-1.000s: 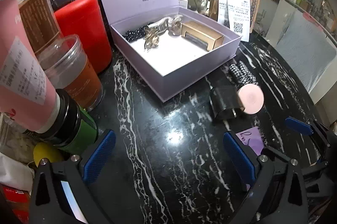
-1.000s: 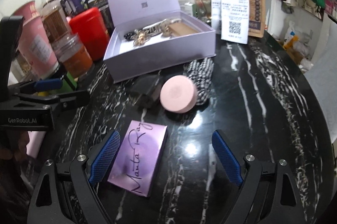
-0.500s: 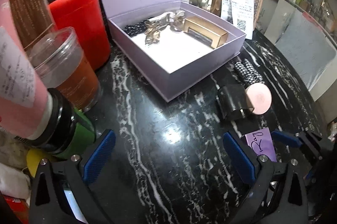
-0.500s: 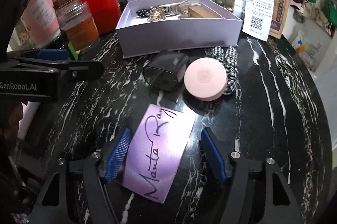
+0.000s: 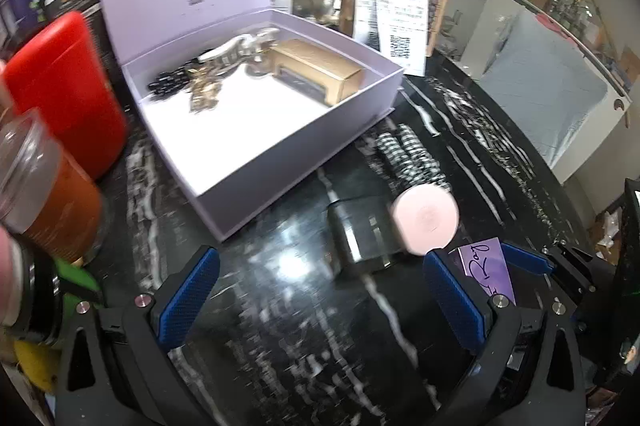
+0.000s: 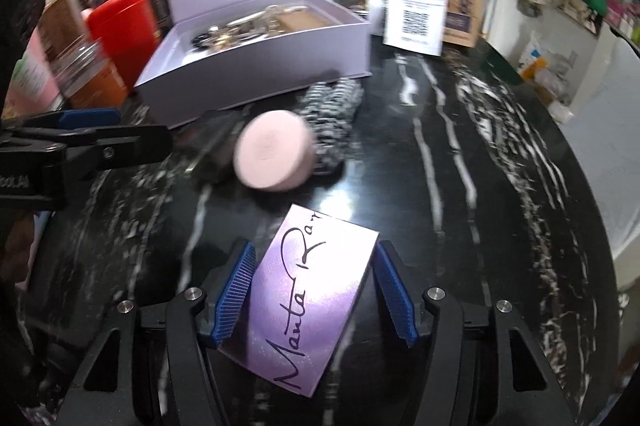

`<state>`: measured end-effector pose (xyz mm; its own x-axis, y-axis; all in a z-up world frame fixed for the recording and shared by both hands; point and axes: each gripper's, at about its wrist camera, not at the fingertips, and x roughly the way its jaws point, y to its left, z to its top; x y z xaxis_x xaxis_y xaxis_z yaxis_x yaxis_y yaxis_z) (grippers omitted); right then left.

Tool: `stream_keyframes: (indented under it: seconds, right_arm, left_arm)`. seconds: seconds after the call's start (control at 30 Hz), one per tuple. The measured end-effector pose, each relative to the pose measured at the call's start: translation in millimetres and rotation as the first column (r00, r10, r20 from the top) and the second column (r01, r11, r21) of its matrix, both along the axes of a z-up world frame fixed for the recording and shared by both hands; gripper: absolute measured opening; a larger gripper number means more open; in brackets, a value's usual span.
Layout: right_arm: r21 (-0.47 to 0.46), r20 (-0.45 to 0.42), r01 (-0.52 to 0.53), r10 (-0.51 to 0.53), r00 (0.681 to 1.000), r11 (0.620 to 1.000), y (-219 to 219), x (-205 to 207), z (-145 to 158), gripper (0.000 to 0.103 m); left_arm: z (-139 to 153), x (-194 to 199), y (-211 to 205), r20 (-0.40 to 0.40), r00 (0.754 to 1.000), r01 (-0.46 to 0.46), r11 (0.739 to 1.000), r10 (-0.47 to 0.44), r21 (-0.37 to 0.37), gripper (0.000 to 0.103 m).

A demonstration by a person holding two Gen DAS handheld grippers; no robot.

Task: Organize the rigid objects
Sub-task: 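Grasp the black translucent square case with the left tool while the right tool lifts the card, then carry the black case and purple card toward the lilac box with both tools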

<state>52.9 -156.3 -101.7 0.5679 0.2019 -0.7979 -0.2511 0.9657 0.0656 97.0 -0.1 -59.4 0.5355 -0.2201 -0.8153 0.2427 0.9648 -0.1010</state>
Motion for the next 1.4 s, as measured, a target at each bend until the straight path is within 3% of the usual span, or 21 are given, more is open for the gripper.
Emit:
stream_keyframes:
  seconds: [0.17,0.3,0.47,0.53,0.73,1.0,1.13,1.4]
  right_arm:
    - [-0.036,0.005,0.042,-0.041,0.999,0.998,-16,7,-3,0.057]
    - [-0.032,0.012,0.038,-0.038,0.999,0.999,-22,8,-3,0.056]
    - [-0.031,0.02,0.027,-0.026,0.999,0.999,-23,7,-3,0.056]
    - [-0.032,0.023,0.026,-0.025,0.999,0.999,-24,8,-3,0.056]
    - [-0.037,0.031,0.021,-0.02,0.999,0.999,-23,11,-3,0.056]
    - [-0.02,0.041,0.017,-0.017,0.999,1.0,-25,10,-3,0.055]
    - [0.034,0.038,-0.029,0.028,0.999,0.999,-24,4,-2,0.053]
    - [0.043,0.046,-0.112,0.11,0.993,0.993,-15,-15,-2,0.052]
  left_arm:
    - [-8,12,-14,-0.024,0.999,0.023,1.0,-0.023,0.008,0.102]
    - [-13,20,-21,-0.04,0.999,0.032,0.999,-0.031,0.007,0.096]
    - [-23,27,-23,-0.078,0.997,0.012,0.998,-0.008,0.06,0.076]
    - [-26,27,-23,-0.096,0.995,0.018,0.998,-0.013,0.053,0.062]
    - [-30,26,-26,-0.102,0.994,0.042,0.998,-0.038,0.039,0.045]
    - [-32,24,-28,-0.089,0.995,0.043,0.998,-0.038,0.055,0.045]
    - [-32,14,-24,-0.092,0.995,0.035,0.998,-0.03,0.049,0.045]
    - [-31,-22,-19,-0.108,0.994,0.036,0.997,-0.028,0.071,0.045]
